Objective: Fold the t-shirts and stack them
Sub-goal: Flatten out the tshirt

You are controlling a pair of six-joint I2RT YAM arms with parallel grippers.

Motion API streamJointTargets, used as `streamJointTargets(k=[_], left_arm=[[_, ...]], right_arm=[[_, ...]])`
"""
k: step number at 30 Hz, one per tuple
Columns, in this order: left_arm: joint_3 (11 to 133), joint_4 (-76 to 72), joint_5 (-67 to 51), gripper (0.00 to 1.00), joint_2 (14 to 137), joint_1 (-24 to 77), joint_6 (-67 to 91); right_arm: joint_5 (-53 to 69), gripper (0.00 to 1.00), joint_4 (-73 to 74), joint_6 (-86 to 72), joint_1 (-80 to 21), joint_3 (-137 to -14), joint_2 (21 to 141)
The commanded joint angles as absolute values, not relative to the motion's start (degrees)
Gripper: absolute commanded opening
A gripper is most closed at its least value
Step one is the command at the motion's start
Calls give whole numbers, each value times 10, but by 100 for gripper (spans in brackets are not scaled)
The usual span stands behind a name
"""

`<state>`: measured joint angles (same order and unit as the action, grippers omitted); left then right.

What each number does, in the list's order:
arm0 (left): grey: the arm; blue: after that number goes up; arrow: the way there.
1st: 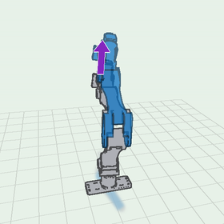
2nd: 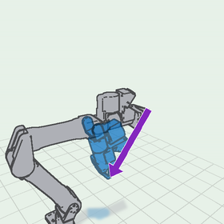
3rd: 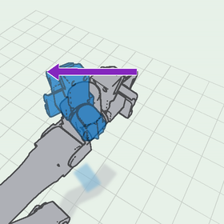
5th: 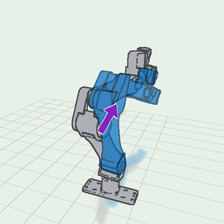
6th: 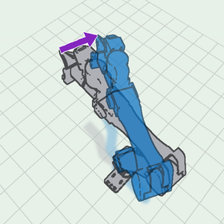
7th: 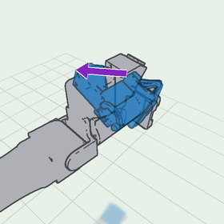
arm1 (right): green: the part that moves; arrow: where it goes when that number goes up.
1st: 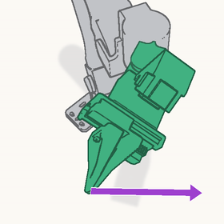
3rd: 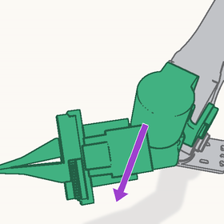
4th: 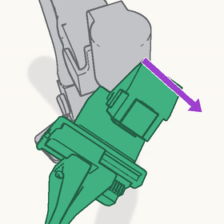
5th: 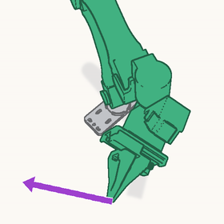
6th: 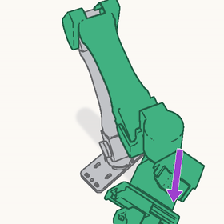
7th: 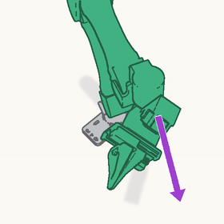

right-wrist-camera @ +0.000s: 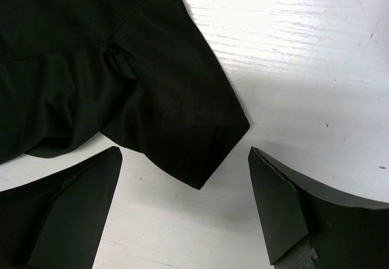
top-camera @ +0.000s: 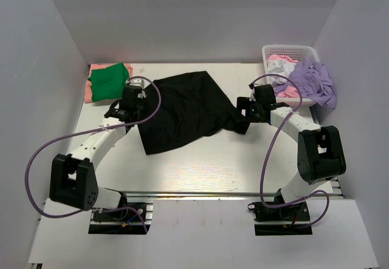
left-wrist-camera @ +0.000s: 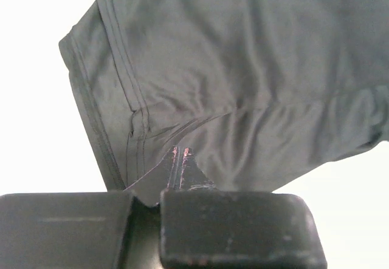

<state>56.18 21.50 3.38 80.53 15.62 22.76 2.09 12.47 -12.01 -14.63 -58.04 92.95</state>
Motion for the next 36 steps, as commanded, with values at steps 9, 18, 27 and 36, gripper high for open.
streamJointTargets(k=[9,18,27,36], left_arm=[[563,251,61,85,841,154,229],[539,174,31,100,912,154,166],[503,117,-29,97,929,154,147],[482,69,-74,92,924,154,153]], right_arm=[[20,90,134,-129,-147,-584,920],[20,90,133,-127,-146,-581,926],[19,90,142,-126,-146,-584,945],[23,90,145,-124,-146,-587,952]])
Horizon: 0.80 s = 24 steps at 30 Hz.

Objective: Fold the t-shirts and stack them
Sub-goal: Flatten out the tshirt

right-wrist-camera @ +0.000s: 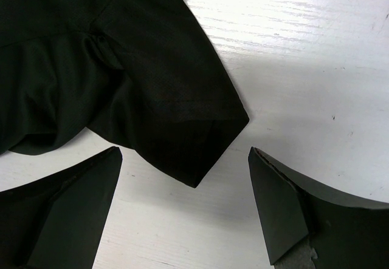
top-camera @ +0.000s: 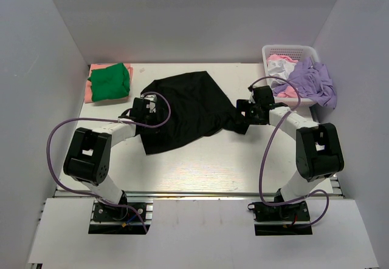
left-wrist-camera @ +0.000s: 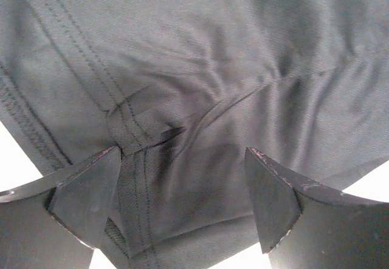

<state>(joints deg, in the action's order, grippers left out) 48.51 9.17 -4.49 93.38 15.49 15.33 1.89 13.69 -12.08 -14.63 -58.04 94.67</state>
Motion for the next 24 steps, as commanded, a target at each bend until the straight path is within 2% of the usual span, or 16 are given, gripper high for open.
streamJointTargets(k=[1,6,13,18,24], left_arm=[[482,69,-74,92,924,154,153],[482,63,-81,92,912,154,153],[476,48,-105,83,926,154,153],[482,86,-52,82,942,154,148],[462,97,20,82,896,154,148]], right_arm=[[23,90,146,-123,-146,-588,953],[24,90,145,-126,-145,-588,955],[26,90,147,-124,-147,-588,958],[24,90,147,-122,-146,-588,954],[28,90,146,-122,-146,-590,955]])
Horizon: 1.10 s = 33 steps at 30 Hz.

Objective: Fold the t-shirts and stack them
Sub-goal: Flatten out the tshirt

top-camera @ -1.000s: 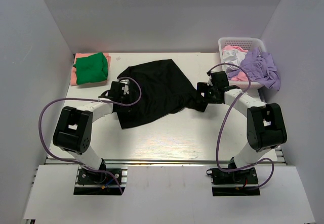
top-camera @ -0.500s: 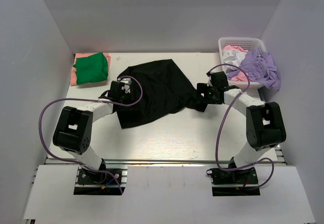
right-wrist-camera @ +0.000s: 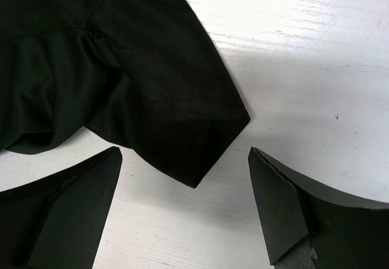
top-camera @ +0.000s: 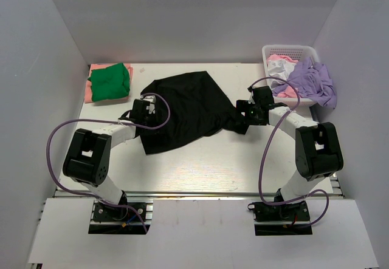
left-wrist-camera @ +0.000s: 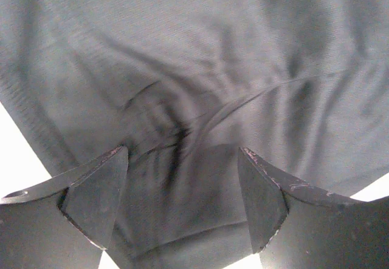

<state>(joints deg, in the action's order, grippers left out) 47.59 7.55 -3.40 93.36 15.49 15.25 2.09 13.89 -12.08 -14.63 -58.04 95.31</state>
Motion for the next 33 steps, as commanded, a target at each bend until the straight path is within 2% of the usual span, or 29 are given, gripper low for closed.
streamJointTargets(k=[1,10,18,21,25,33], left_arm=[[454,91,28,82,890,154,148],[458,70,48,84,903,154,142],[463,32,-49,82,928,154,137],[457,19,-60,80,928,154,137],[457,19,-65,71,933,154,137],[475,47,-35,70,927,154,137]], right_arm=[[28,90,147,-122,-146,-591,957],[28,90,149,-123,-146,-590,954],[27,90,149,-123,-147,-590,952],[28,90,149,-123,-145,-591,954],[28,90,147,-123,-146,-591,958],[33,90,147,-121,-146,-592,962]])
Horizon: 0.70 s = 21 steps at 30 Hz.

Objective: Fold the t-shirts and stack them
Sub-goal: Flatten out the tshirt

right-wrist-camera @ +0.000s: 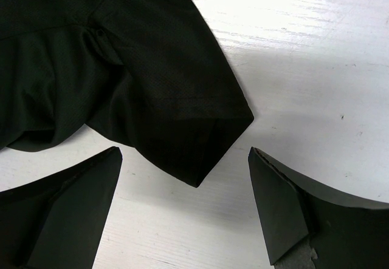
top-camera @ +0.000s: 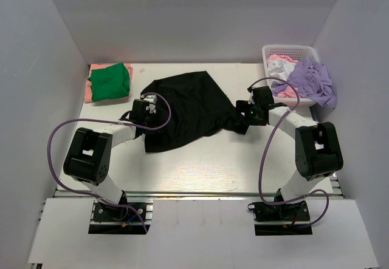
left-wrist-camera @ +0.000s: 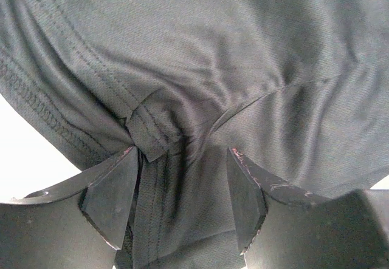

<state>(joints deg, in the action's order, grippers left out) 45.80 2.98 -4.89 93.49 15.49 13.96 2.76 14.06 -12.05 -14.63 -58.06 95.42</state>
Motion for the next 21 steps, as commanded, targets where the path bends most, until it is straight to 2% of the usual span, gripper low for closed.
streamJointTargets(k=[1,6,13,21], left_arm=[[475,53,-28,70,919,154,132],[480,63,-22,72,897,154,127],[480,56,-102,79,874,154,113],[498,63,-114,81,927,154,113]], right_arm=[[33,90,148,-119,-145,-593,962],[34,90,148,-120,-147,-593,964],[34,90,149,-120,-146,-593,962],[35,90,147,-120,-146,-592,962]])
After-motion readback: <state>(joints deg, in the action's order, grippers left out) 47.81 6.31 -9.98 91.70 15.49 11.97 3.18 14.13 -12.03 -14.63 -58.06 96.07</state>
